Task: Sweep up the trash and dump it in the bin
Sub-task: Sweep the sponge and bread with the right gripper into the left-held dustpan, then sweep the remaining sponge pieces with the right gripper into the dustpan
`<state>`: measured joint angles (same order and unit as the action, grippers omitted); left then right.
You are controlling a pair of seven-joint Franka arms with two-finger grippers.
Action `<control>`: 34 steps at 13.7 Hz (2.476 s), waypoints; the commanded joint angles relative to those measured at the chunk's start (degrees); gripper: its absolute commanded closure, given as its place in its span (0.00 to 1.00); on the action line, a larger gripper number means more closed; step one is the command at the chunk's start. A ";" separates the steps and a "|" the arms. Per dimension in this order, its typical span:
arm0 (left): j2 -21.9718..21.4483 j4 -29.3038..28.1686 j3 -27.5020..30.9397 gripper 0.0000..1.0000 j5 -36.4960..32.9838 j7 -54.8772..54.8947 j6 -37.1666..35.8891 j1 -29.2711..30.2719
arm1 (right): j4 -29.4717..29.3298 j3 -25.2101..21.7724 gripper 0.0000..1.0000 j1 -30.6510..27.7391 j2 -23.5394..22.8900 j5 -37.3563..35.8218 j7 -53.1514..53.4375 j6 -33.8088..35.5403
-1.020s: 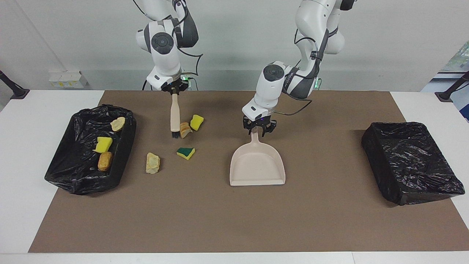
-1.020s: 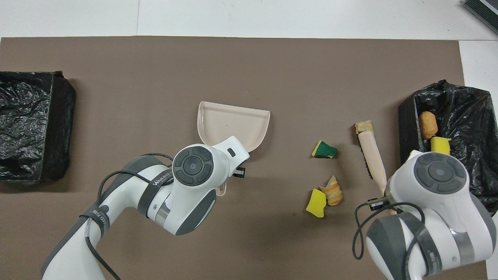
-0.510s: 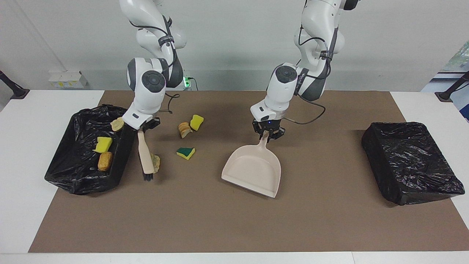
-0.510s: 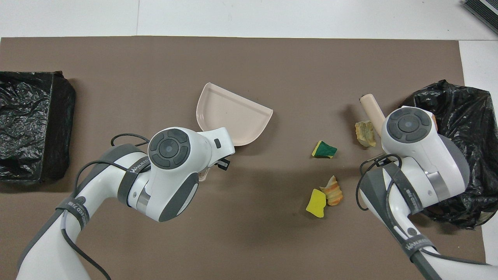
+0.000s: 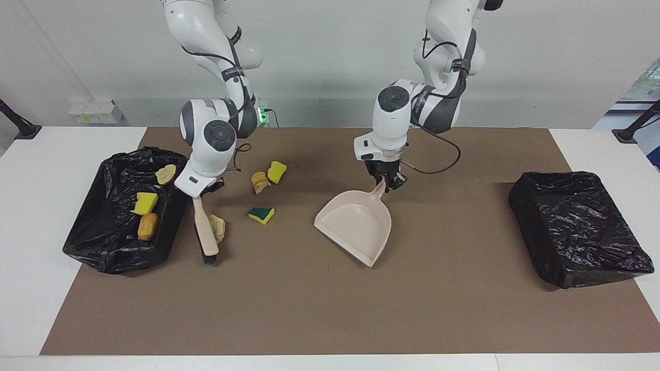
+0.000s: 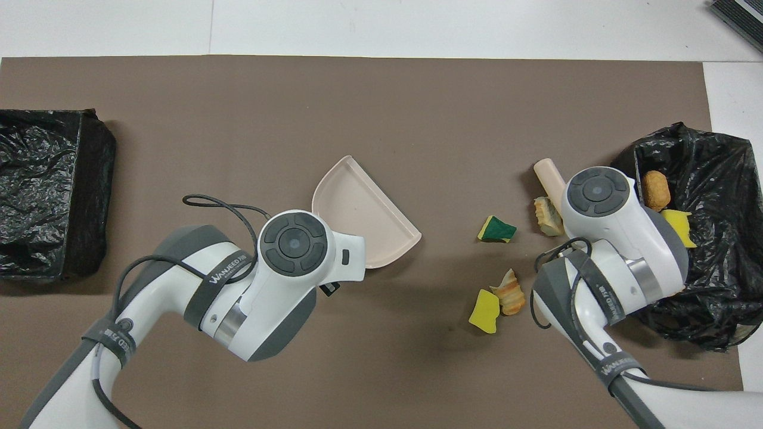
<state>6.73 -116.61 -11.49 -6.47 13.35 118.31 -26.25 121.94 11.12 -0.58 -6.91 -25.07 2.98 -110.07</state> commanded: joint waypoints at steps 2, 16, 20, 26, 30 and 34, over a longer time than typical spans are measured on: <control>-6.01 -7.03 0.42 1.00 -1.26 5.62 -1.77 -4.51 | 4.18 0.57 1.00 4.61 5.06 9.40 2.37 4.42; -10.77 -14.52 0.33 1.00 1.99 6.95 -2.47 -13.99 | 6.47 0.66 1.00 12.78 6.21 34.29 6.60 2.50; -10.94 -15.57 0.33 1.00 1.99 7.21 -2.56 -13.83 | 6.47 0.66 1.00 17.89 6.65 40.61 -2.49 4.59; -10.77 -15.57 0.42 1.00 1.99 7.21 -2.21 -12.52 | 1.03 -0.13 1.00 16.24 9.80 41.60 -10.90 19.43; -10.77 -15.92 0.42 1.00 1.99 8.35 -1.94 -12.43 | 1.28 -0.22 1.00 7.63 12.19 40.46 -9.40 25.43; -10.86 -15.93 0.33 1.00 1.99 8.27 -2.12 -12.78 | 8.37 -0.22 1.00 1.47 16.30 35.89 -7.12 21.24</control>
<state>-2.38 -130.72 -11.18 -5.27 20.37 116.23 -39.25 124.77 10.39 2.53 5.20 11.86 -5.90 -85.71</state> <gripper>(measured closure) 0.678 0.740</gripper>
